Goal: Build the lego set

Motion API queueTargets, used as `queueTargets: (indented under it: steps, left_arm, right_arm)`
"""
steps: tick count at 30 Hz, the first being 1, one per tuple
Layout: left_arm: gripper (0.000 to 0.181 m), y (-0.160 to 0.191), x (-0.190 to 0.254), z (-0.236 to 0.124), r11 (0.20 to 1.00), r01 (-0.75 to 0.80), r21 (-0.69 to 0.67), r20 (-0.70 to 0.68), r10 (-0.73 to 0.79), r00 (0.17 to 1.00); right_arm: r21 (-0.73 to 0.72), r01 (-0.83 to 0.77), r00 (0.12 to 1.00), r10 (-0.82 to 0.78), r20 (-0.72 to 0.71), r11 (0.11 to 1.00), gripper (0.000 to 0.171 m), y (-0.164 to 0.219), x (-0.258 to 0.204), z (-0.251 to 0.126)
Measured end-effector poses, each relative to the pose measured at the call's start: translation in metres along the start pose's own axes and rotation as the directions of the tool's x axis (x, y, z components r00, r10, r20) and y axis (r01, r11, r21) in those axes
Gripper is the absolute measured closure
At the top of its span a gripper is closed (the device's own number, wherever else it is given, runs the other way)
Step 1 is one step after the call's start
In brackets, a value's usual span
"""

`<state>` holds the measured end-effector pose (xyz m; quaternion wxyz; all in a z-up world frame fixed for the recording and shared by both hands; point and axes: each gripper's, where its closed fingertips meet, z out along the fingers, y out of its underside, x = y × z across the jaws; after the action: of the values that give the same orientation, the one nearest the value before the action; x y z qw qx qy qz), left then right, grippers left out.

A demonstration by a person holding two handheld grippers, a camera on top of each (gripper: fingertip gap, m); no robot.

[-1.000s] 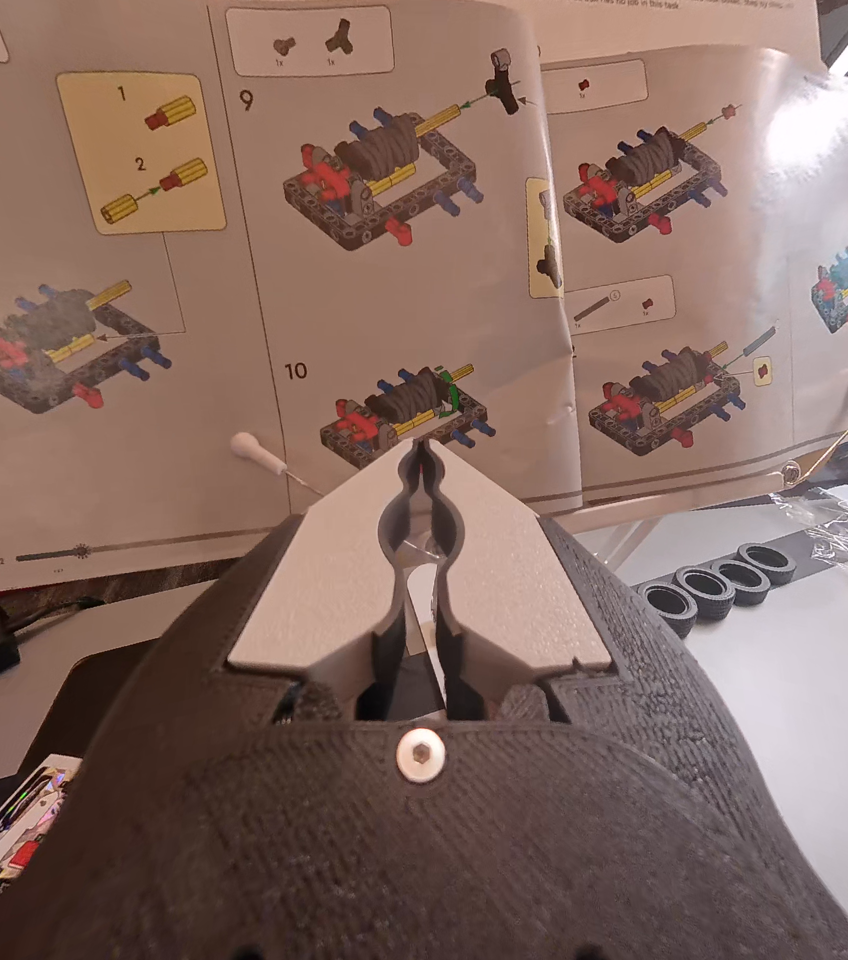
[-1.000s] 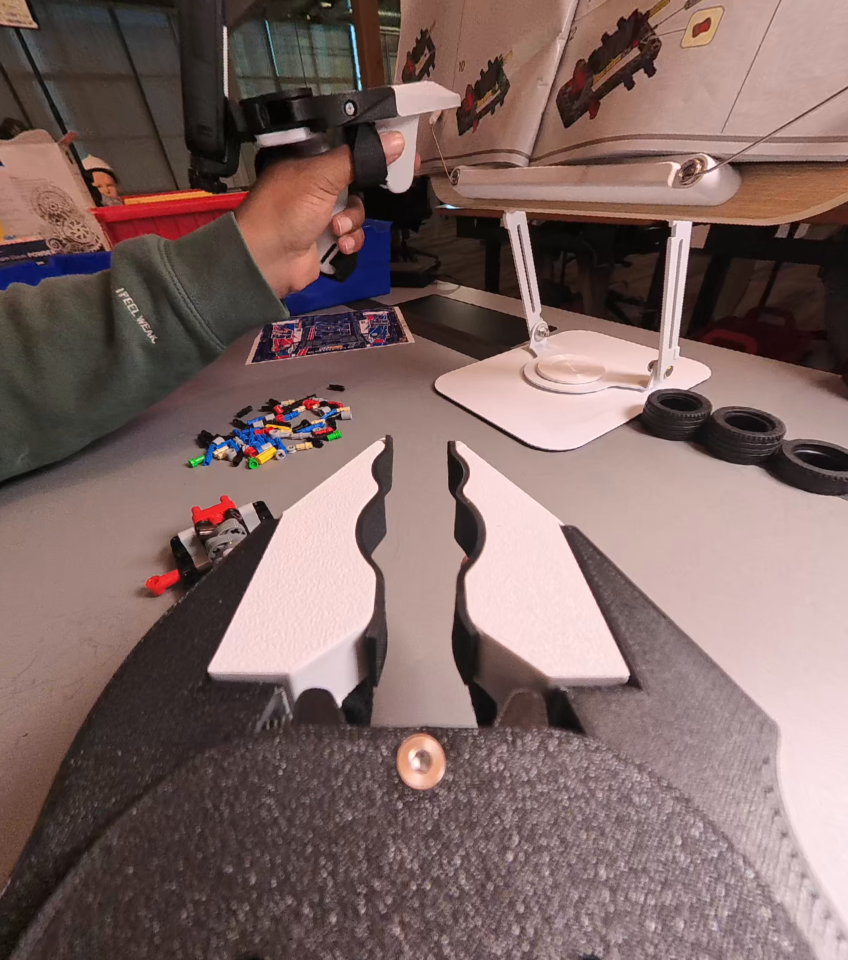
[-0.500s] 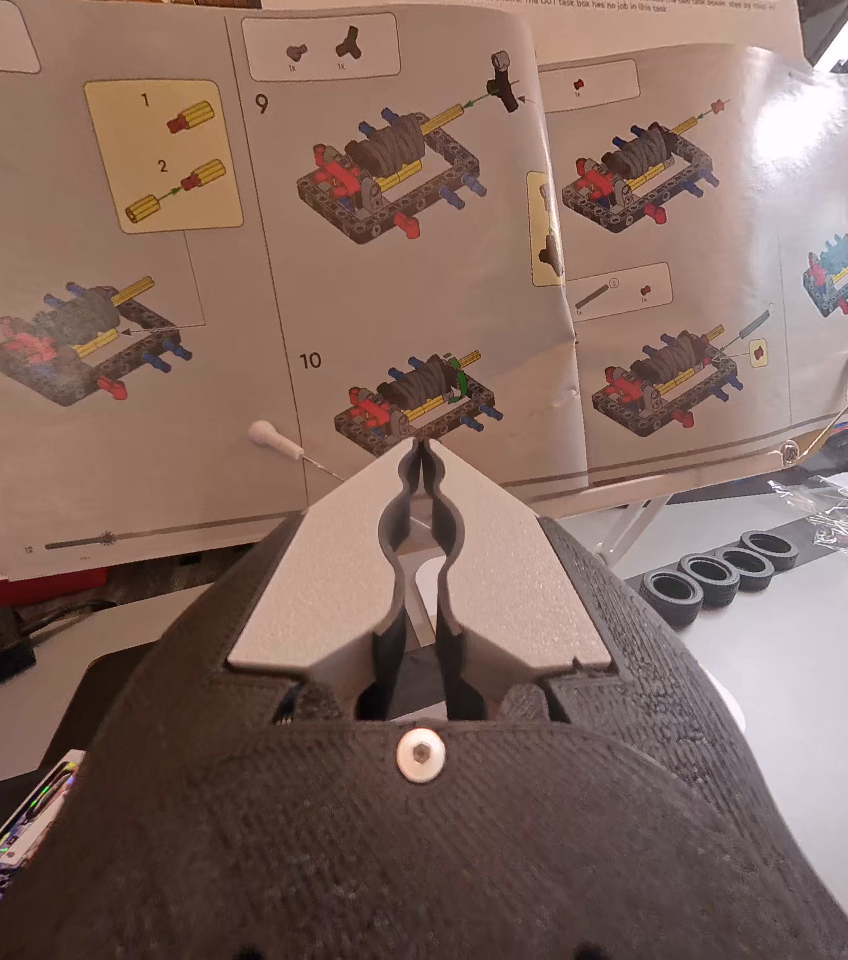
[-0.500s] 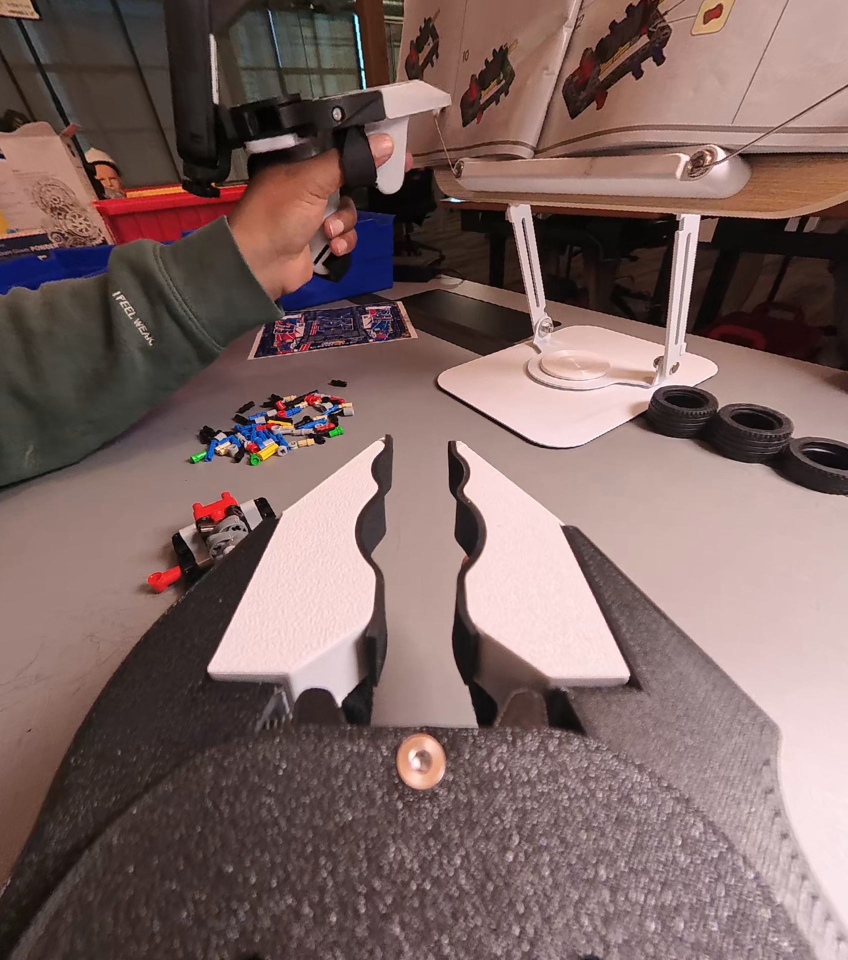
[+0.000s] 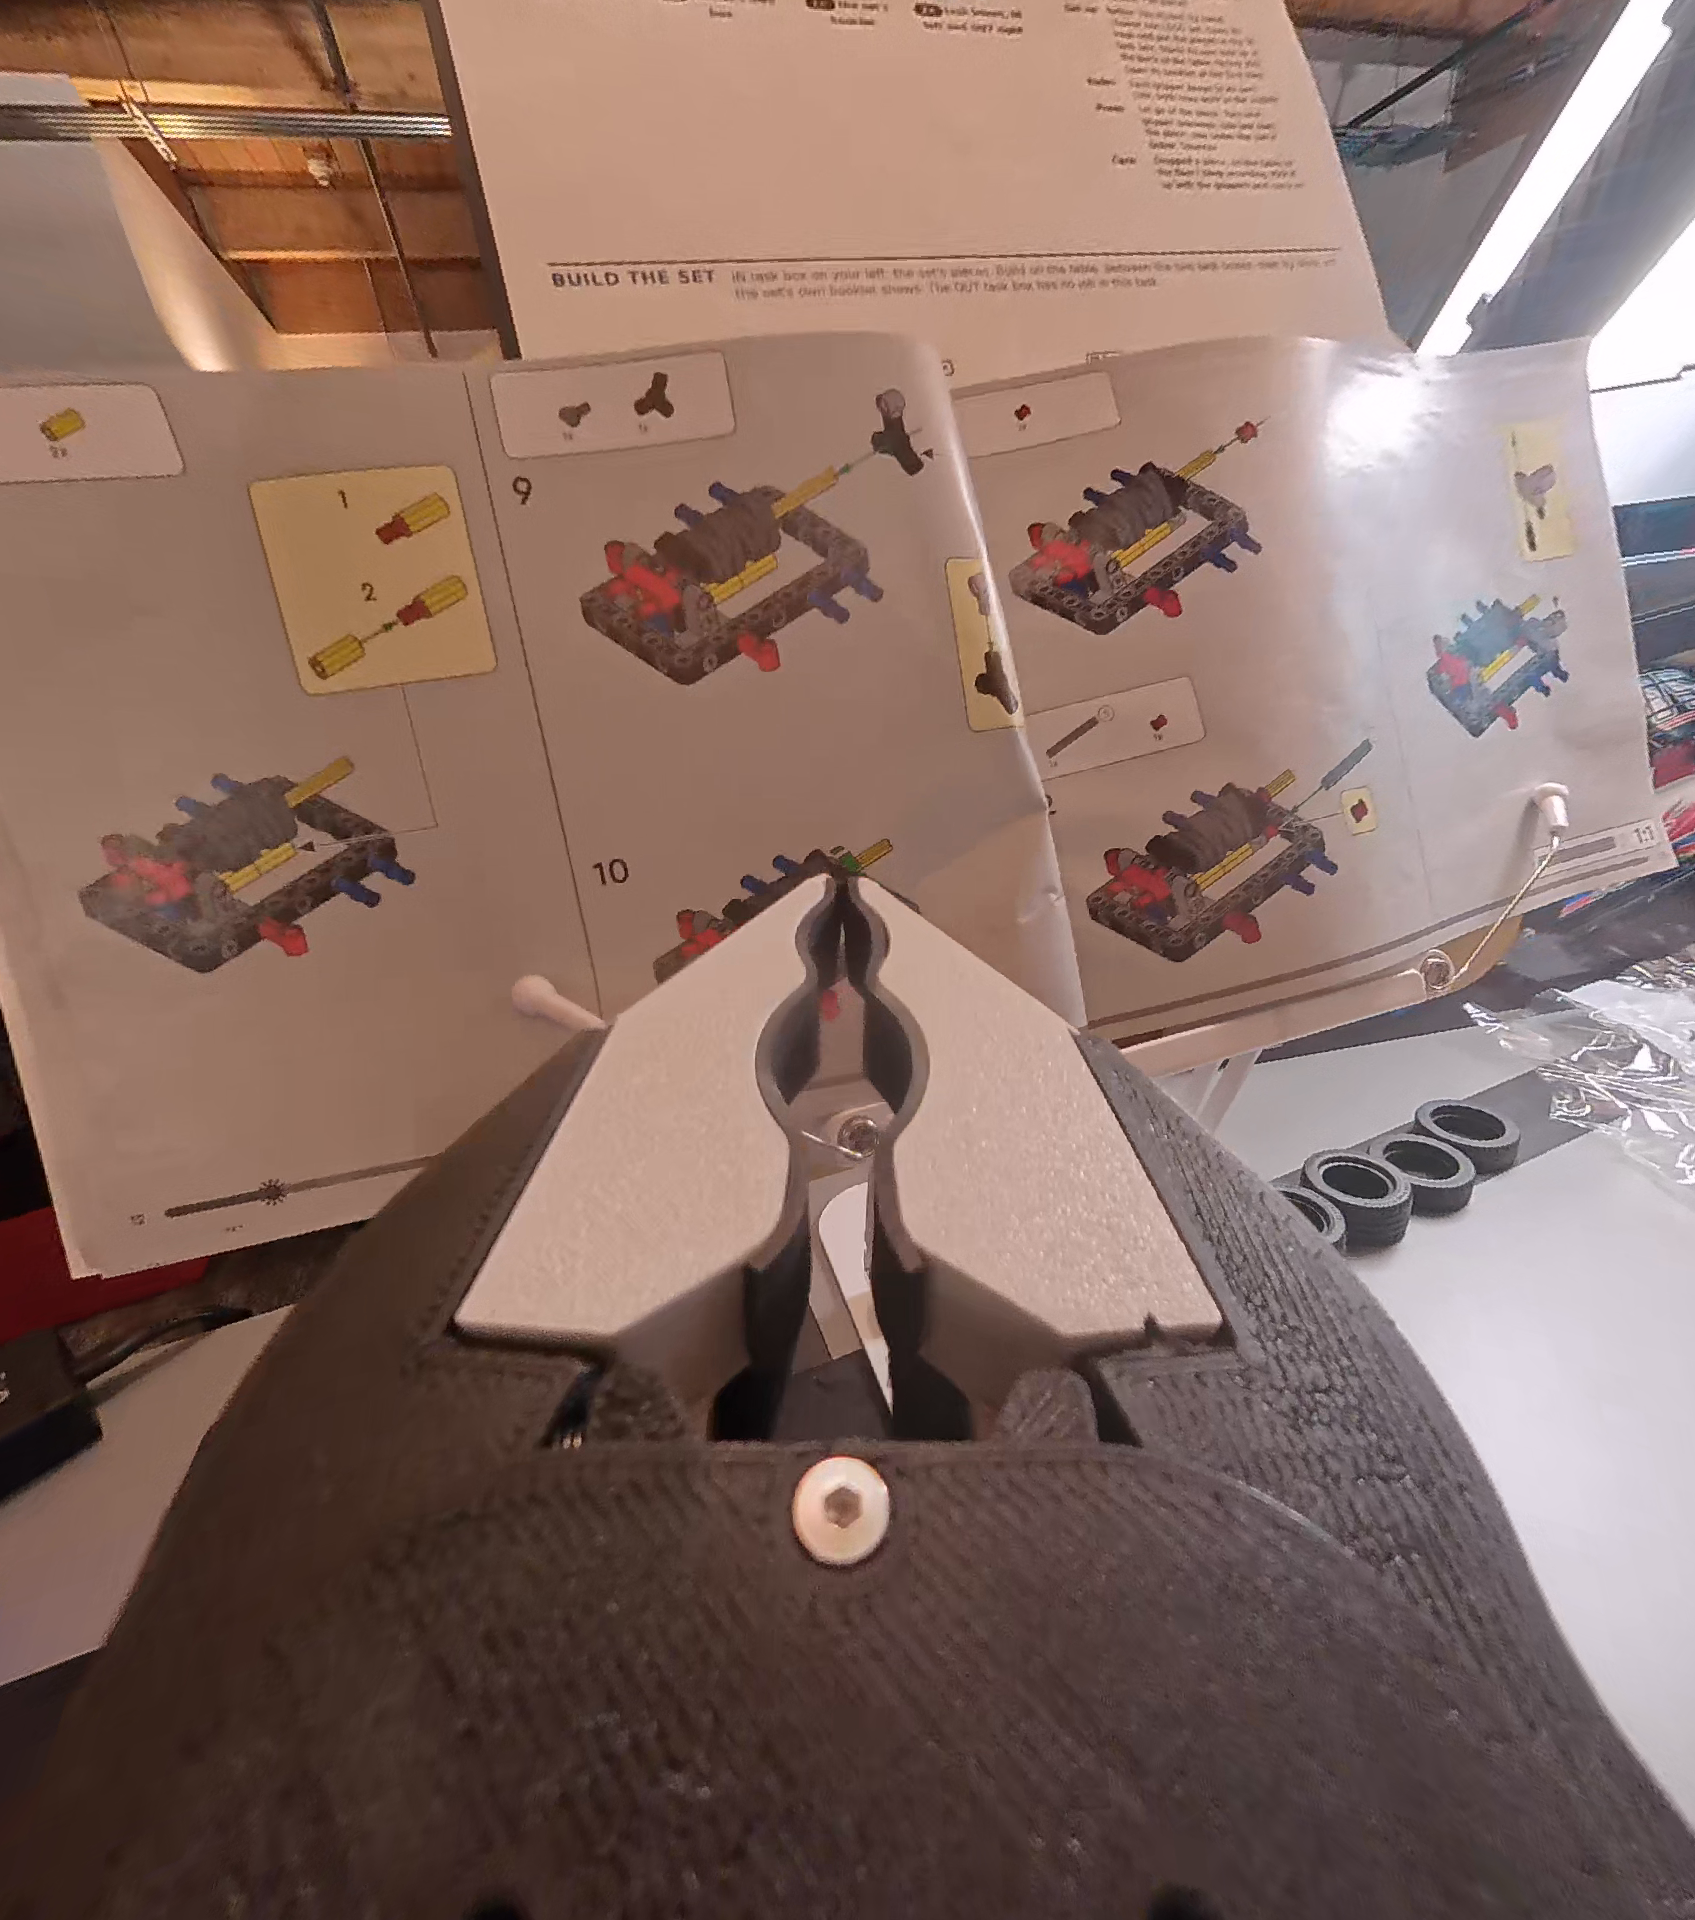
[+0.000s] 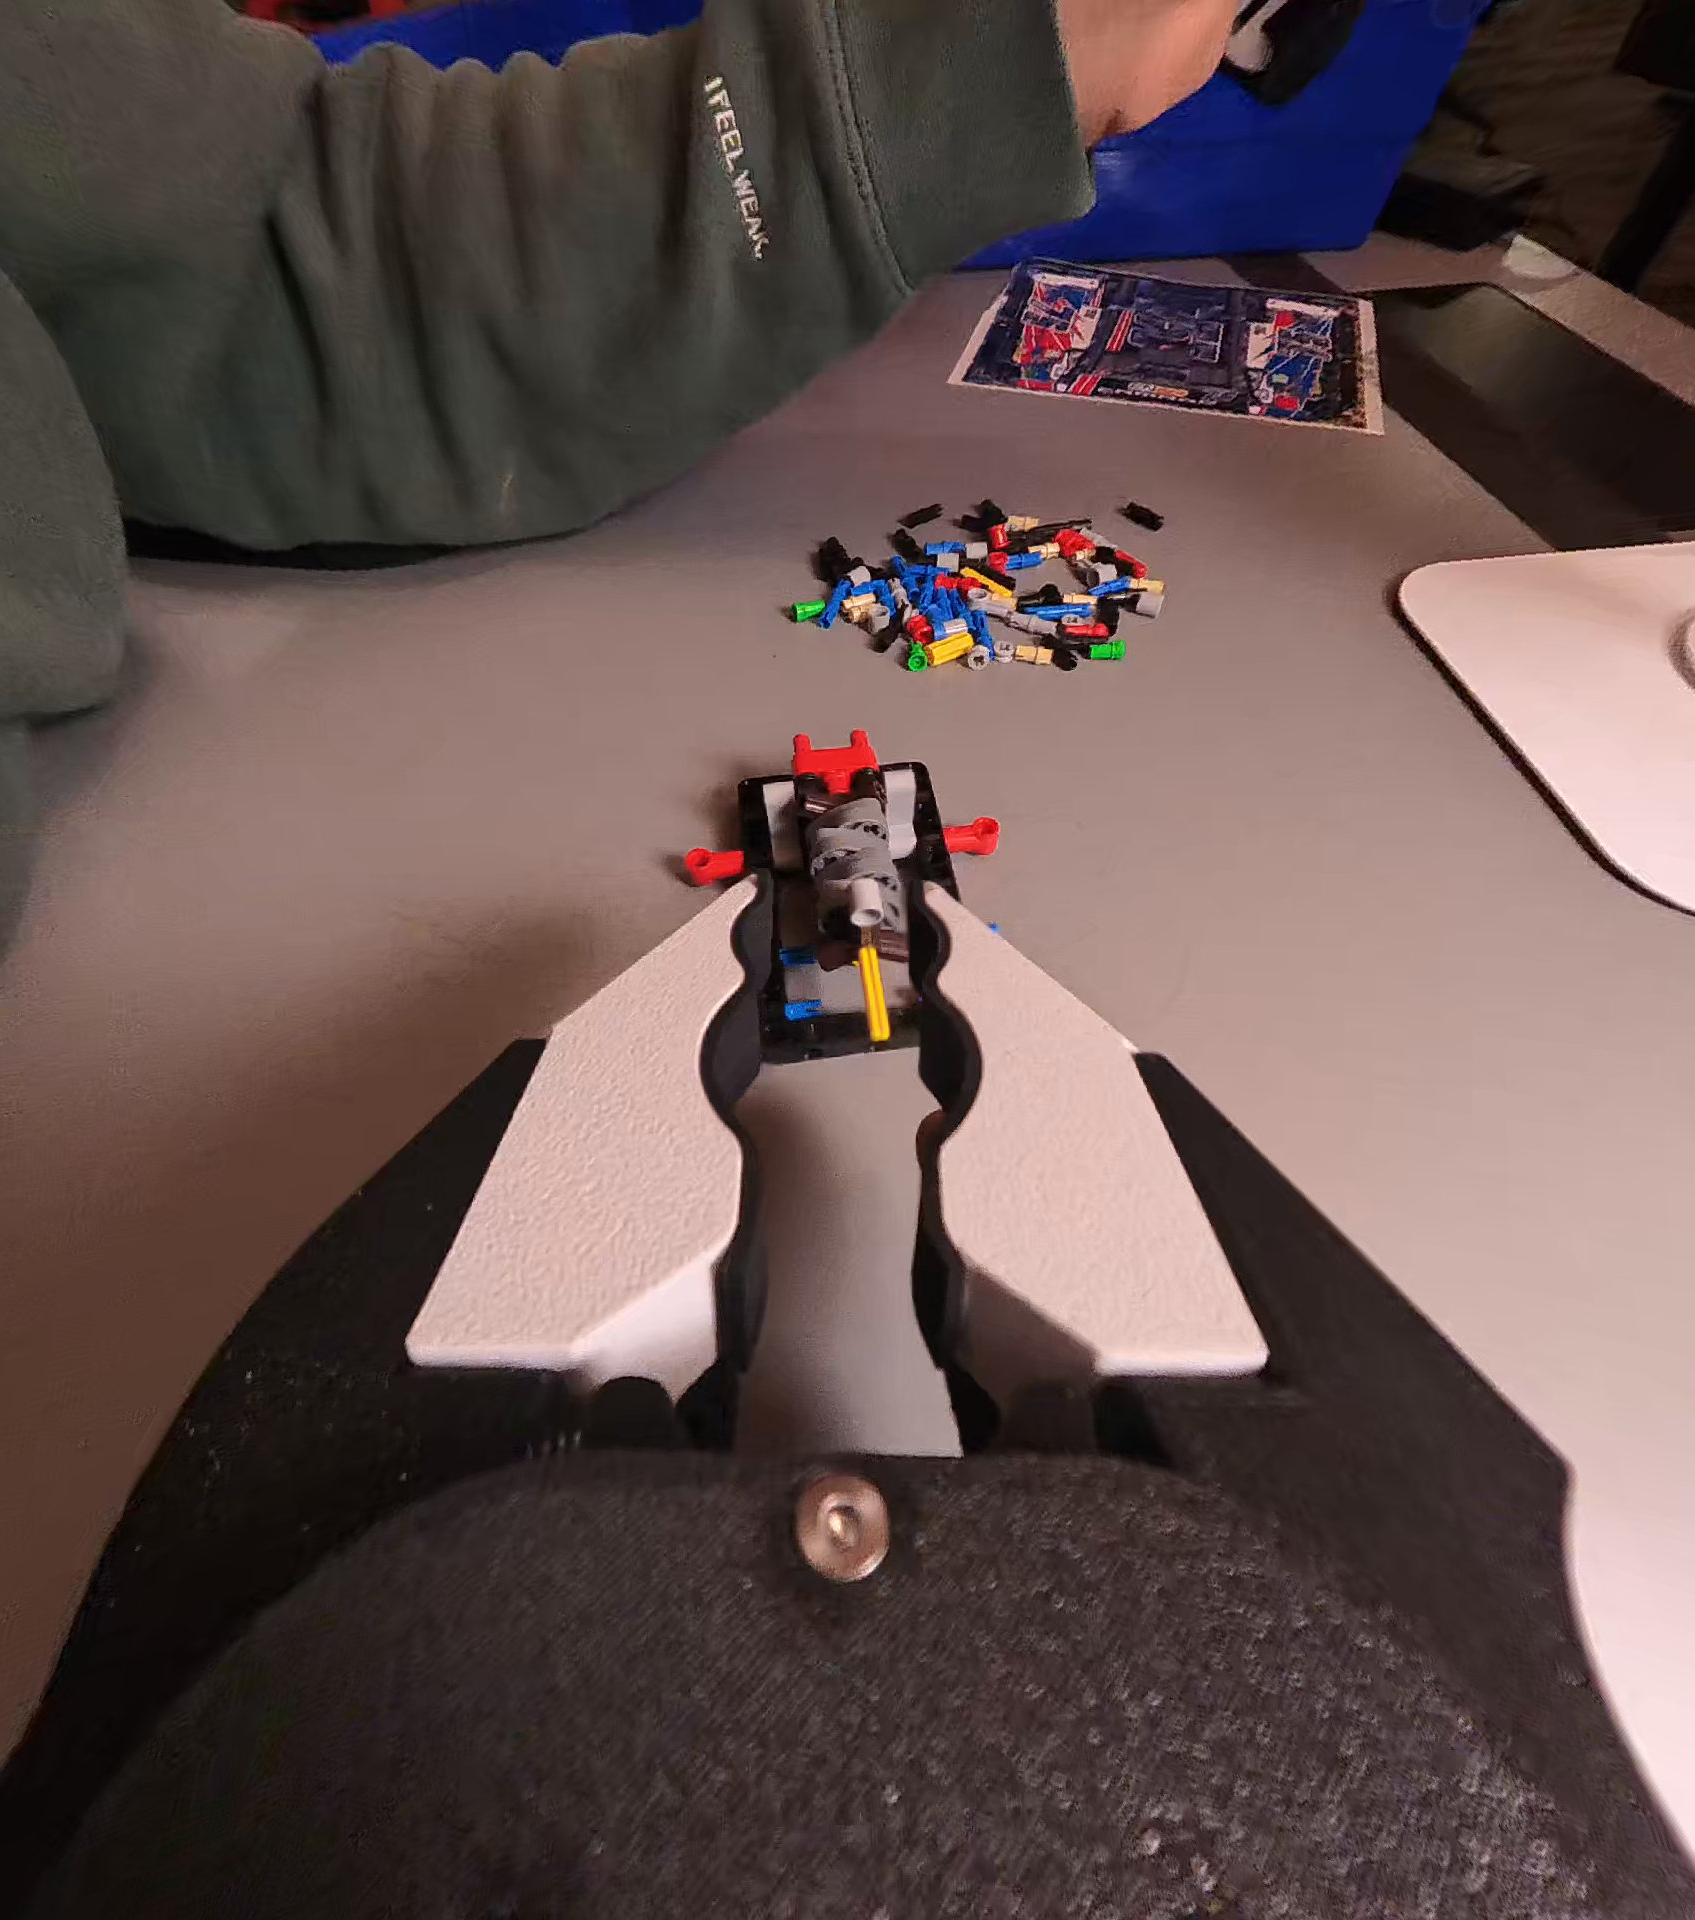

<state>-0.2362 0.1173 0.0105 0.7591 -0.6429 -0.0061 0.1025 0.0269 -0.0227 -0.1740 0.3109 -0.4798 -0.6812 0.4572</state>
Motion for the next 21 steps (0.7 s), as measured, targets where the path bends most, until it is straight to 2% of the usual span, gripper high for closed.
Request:
queueTargets:
  steps: [3,8,13,21]
  left_arm:
    - [0.181,0.000,0.002,0.000,1.000,0.002,-0.001,-0.007,-0.002,1.000]
    - [0.181,0.000,0.004,0.000,1.000,0.003,-0.002,-0.013,-0.003,1.000]
    - [0.181,0.004,0.005,0.001,1.000,0.002,-0.011,-0.016,-0.003,1.000]
    - [0.181,0.011,0.003,0.003,1.000,0.004,-0.031,-0.014,-0.005,1.000]
  right_arm:
    - [-0.045,0.008,1.000,-0.009,-0.010,0.999,0.142,0.004,-0.001,0.009]
    - [-0.160,0.092,0.995,-0.095,-0.015,0.983,0.145,0.018,-0.008,0.020]
    - [-0.163,0.153,0.988,-0.147,0.049,0.975,0.151,0.017,-0.023,0.017]
    - [-0.139,0.116,0.993,-0.114,0.024,0.983,0.149,0.016,-0.014,0.009]
